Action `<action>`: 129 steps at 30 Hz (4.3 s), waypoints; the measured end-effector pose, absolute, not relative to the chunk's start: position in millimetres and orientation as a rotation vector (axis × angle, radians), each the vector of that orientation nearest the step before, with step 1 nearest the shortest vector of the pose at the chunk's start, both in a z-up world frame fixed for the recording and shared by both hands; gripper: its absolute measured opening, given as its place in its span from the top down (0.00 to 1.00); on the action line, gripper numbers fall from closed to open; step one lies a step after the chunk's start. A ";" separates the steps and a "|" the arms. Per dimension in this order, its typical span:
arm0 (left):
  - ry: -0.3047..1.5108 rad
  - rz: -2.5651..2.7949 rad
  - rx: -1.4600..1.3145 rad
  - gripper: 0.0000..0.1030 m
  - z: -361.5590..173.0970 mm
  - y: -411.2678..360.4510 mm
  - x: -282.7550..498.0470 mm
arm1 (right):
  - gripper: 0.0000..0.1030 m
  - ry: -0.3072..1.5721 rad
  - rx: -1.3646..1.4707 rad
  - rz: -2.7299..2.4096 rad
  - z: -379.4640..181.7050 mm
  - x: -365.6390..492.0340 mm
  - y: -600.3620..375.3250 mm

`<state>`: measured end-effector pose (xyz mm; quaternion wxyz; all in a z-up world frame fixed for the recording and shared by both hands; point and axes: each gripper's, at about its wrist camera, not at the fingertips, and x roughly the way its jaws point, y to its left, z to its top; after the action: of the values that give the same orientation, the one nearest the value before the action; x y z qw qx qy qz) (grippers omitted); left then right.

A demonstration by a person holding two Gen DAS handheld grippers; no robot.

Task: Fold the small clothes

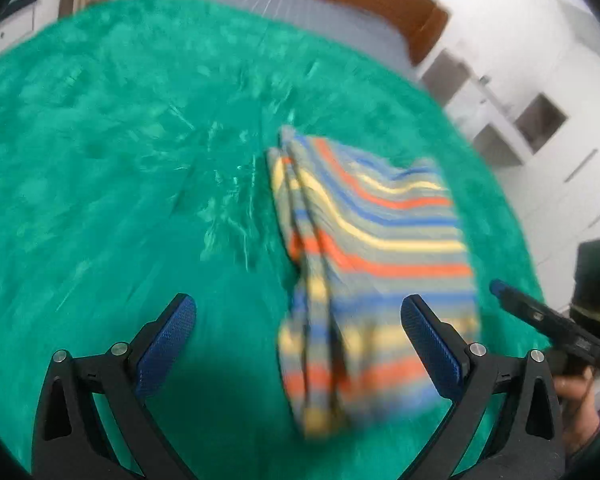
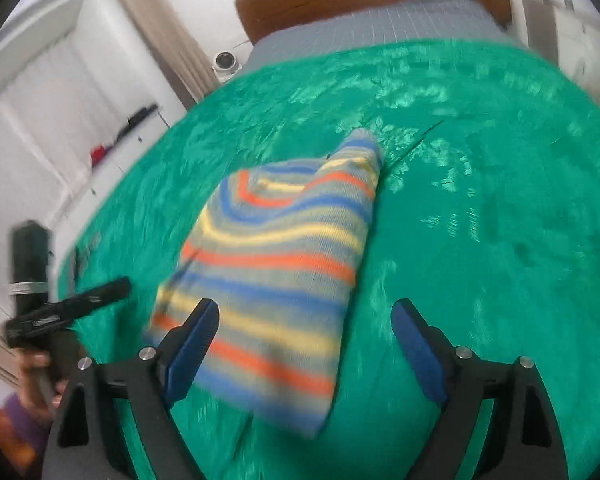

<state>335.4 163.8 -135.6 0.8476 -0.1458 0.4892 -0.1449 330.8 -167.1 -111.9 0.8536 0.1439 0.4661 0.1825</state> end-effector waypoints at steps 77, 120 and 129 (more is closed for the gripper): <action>0.665 -0.009 0.097 0.00 17.1 107.8 56.2 | 0.00 0.815 -0.058 0.042 22.1 58.0 -111.3; 0.760 0.014 0.080 0.00 34.9 89.2 53.7 | 0.01 0.780 -0.112 0.047 59.6 45.5 -98.3; 0.759 0.007 0.073 0.00 37.9 90.8 55.0 | 0.01 0.777 -0.118 0.068 59.8 46.8 -90.3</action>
<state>55.0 90.8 37.9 0.9282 0.0357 0.3703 0.0033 46.8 -90.3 59.8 0.9232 -0.0575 0.3785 0.0329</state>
